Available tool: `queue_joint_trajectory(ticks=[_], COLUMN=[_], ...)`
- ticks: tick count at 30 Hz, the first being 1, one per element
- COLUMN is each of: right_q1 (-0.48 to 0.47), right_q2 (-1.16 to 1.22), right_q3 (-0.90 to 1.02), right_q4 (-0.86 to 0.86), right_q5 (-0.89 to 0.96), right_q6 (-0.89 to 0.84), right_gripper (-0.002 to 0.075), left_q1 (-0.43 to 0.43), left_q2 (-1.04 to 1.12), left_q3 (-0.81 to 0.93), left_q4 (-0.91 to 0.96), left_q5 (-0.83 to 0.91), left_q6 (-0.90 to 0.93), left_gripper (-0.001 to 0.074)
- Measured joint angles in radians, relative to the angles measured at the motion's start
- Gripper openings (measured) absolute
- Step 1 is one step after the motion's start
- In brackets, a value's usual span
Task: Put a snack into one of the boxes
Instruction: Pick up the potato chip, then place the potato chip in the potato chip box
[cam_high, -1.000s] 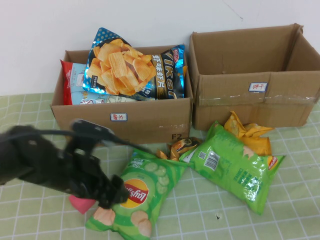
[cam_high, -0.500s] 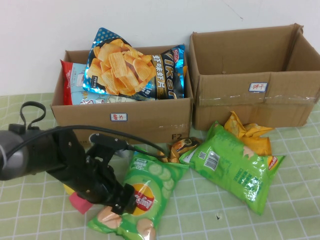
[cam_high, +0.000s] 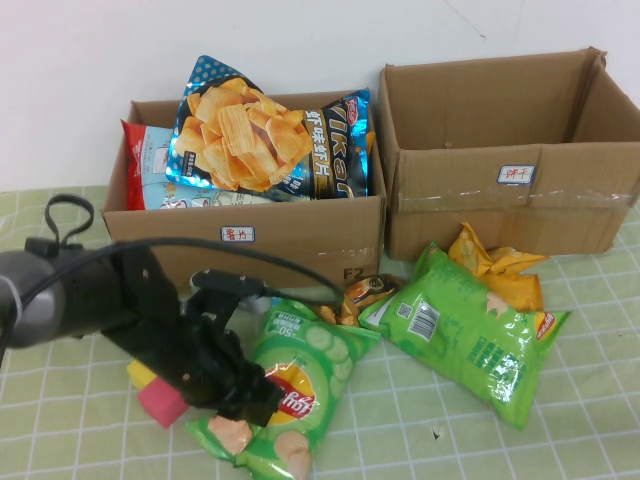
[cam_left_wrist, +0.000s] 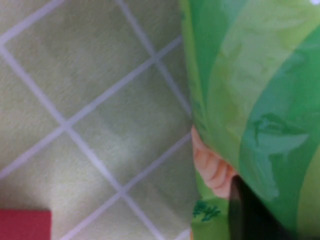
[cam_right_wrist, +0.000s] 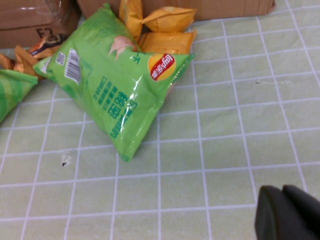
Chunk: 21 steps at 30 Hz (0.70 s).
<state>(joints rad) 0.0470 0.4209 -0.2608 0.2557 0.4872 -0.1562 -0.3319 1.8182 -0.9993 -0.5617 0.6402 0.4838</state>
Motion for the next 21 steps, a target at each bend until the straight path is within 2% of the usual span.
queue_joint_trajectory(ticks=[3,8,15,18,21], right_q1=[0.0,0.0,0.0,0.0,0.0], right_q2=[0.0,0.0,0.0,0.0,0.0], right_q3=[0.0,0.0,0.0,0.0,0.0], right_q4=[0.0,0.001,0.001,0.001,0.001], right_q5=[0.0,-0.002,-0.002,-0.002,-0.002], right_q6=[0.0,0.0,0.0,0.0,0.0], right_gripper=[-0.0002,-0.0002,-0.0002,-0.0002,-0.0002], left_q1=[0.002,0.008,0.009,0.009,0.009], left_q2=[0.0,0.0,-0.047,-0.057,-0.064], left_q3=[-0.053,-0.176,-0.474,-0.635,-0.772], left_q4=[-0.003,0.017,0.027,0.039,0.074], left_q5=[0.068,0.196,0.361,0.352,0.252], left_q6=[0.0,0.002,0.002,0.0,0.002], left_gripper=[0.0124,0.0064,0.005,0.0049,0.0049])
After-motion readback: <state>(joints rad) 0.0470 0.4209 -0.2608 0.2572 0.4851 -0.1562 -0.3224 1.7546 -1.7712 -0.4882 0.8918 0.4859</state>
